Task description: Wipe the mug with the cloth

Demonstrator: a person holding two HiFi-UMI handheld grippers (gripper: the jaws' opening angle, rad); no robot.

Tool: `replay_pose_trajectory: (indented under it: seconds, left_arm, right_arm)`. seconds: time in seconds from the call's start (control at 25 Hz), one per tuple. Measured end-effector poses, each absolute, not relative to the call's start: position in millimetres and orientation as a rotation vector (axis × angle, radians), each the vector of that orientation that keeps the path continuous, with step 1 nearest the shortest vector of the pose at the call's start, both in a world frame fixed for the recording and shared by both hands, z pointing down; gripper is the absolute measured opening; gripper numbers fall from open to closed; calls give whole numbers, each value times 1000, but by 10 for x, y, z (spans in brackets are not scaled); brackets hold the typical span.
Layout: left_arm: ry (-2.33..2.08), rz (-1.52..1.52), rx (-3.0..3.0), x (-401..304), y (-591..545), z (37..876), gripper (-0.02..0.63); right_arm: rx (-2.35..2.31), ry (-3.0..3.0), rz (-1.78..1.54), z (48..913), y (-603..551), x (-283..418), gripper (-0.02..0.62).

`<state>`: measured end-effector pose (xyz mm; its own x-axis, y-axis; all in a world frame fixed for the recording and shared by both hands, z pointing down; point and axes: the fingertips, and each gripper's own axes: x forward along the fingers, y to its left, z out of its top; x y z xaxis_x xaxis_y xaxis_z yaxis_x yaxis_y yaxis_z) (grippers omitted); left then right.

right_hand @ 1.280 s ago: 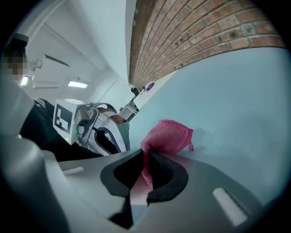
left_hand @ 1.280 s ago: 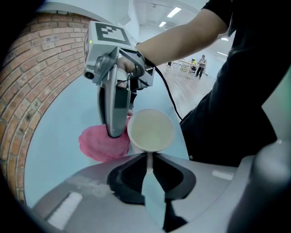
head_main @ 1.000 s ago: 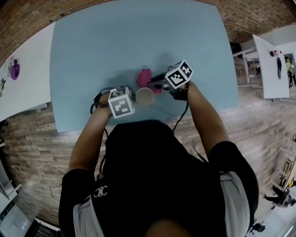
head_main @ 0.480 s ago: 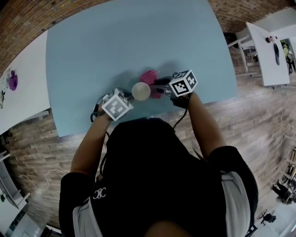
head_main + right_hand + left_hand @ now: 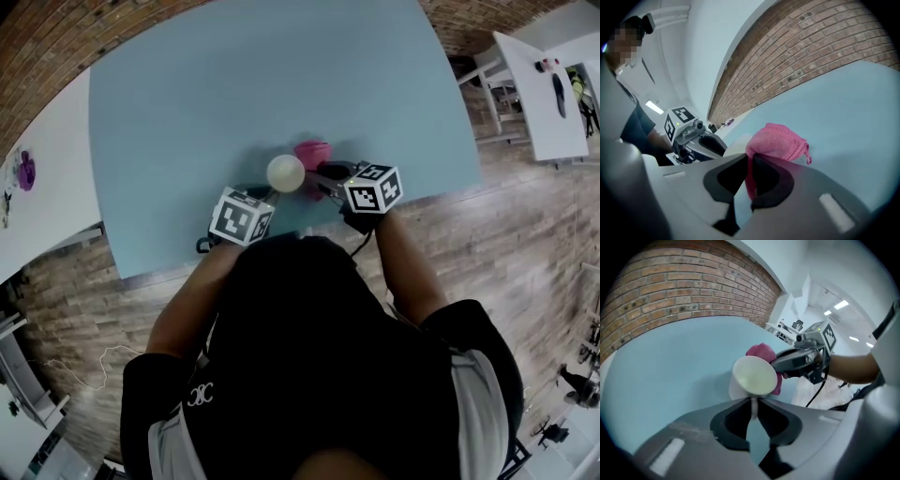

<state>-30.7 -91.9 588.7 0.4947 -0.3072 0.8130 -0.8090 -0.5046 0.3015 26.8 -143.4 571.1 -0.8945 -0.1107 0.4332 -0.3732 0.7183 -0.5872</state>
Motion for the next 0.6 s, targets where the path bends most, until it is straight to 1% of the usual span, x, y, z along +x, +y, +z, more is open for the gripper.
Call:
replay_pose_trajectory:
  seconds: [0.28, 0.48, 0.6]
  left_arm:
    - [-977, 755, 1977, -221, -942, 5898, 49]
    - [-971, 754, 1985, -159, -944, 5878, 60]
    - [-911, 752, 2008, -59, -907, 5854, 83]
  right_arm:
    - [411, -2566, 1055, 5716, -1381, 325, 37]
    - [455, -2575, 1082, 5741, -1333, 338, 37]
    - [452, -2574, 1062, 5744, -1233, 324, 37]
